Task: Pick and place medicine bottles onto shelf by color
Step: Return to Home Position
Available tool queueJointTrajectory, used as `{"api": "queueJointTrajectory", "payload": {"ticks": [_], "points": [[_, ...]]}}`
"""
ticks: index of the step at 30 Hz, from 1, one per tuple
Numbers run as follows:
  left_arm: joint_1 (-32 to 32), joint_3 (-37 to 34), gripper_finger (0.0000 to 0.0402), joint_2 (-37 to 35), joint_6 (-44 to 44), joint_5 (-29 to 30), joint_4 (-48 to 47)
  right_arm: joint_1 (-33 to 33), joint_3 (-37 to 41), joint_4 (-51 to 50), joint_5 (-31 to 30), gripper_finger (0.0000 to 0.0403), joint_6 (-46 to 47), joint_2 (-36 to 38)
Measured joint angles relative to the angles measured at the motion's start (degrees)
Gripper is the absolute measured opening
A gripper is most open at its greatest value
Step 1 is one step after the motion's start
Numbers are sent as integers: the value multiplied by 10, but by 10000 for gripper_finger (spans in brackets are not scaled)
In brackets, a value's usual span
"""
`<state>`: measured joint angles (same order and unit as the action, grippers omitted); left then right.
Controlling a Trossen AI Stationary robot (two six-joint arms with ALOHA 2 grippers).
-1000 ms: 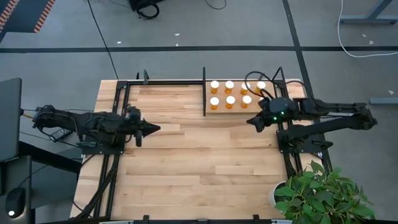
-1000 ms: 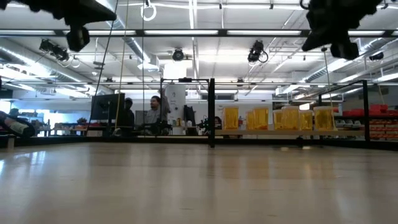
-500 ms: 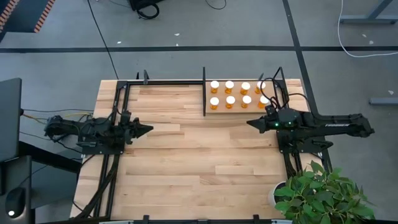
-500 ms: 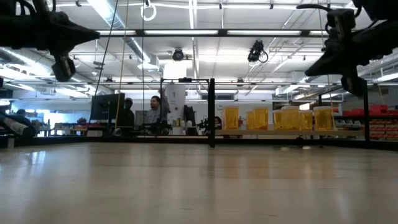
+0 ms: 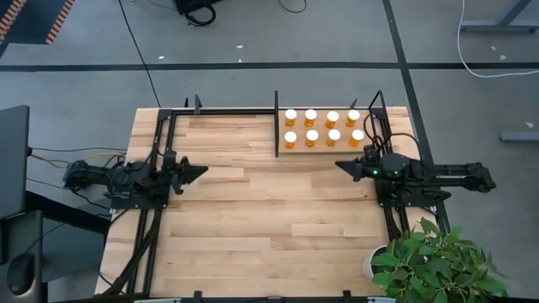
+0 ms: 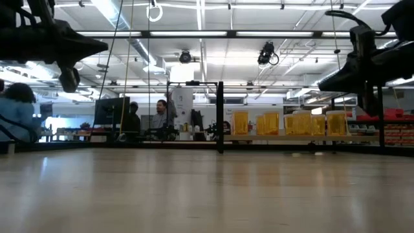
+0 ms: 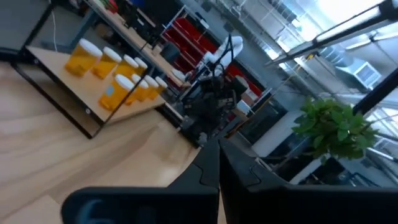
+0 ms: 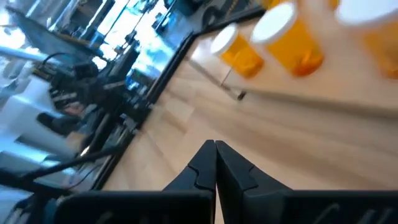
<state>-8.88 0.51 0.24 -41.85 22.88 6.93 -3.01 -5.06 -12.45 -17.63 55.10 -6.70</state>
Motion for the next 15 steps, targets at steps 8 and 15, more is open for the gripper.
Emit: {"api": "queueJointTrajectory", "payload": {"ticks": [8,15], "points": [[30,0,0,0,64,-24,38,-7,3,4,-10,7,-22,3],[36,0,18,0,114,-21,109,-7,-11,4,-1,7,-70,3]]}}
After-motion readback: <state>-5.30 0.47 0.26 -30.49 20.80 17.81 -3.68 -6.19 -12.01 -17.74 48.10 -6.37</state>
